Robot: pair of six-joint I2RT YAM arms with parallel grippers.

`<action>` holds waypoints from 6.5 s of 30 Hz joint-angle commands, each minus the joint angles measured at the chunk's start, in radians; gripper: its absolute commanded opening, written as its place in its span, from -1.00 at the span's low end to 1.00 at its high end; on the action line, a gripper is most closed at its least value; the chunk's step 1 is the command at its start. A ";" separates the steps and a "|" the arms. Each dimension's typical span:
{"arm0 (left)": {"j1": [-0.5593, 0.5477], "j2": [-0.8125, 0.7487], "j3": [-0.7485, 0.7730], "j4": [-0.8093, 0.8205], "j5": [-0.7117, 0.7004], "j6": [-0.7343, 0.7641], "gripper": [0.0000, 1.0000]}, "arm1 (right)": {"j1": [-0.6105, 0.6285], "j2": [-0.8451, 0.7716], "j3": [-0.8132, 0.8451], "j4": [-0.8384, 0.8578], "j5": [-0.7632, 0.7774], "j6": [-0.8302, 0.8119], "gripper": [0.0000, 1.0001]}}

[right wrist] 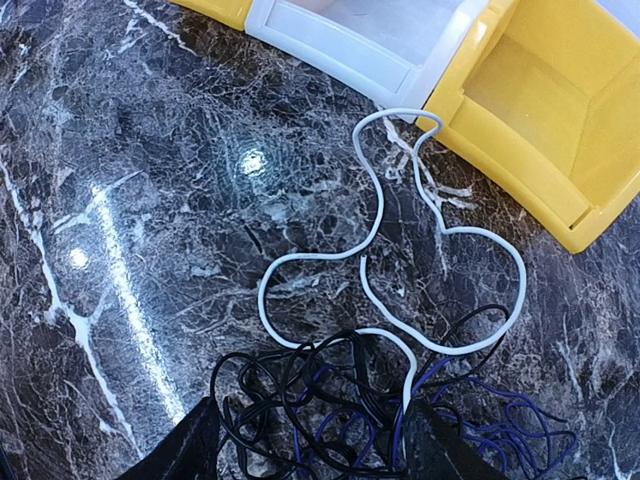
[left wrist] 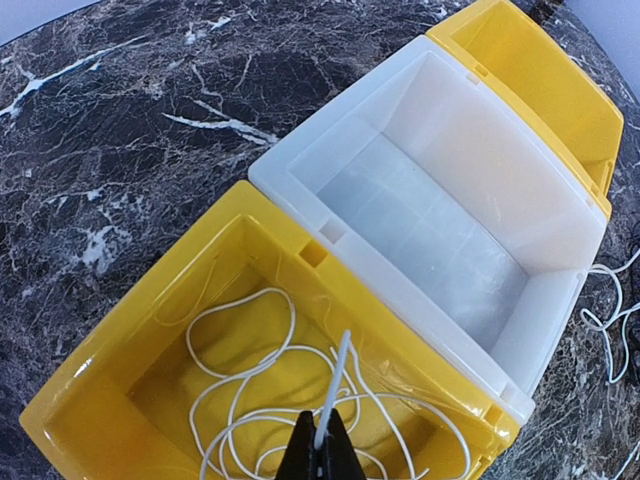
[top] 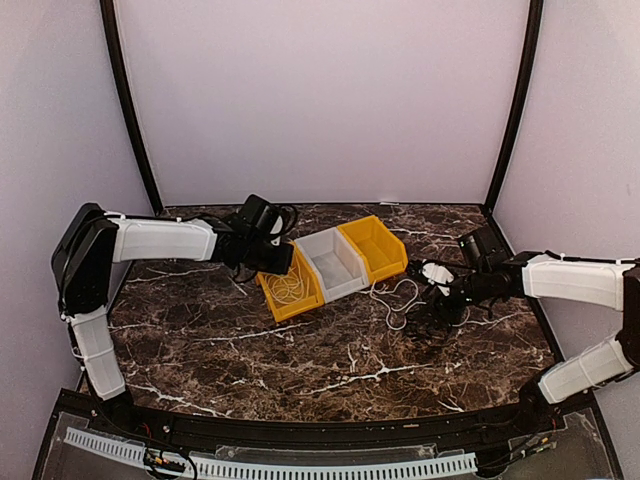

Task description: Untangle the cables

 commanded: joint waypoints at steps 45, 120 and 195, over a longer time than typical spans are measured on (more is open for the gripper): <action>-0.151 -0.183 -0.017 0.325 0.299 -0.003 0.35 | -0.099 0.392 0.450 -0.171 -0.091 0.078 -0.81; -0.253 0.247 0.226 0.552 0.410 0.089 0.23 | -0.128 0.080 0.623 -0.471 -0.521 0.008 -1.00; -0.179 -0.178 0.938 -0.236 -0.615 0.468 -1.00 | -0.208 0.322 0.245 -0.172 -0.082 -0.086 0.11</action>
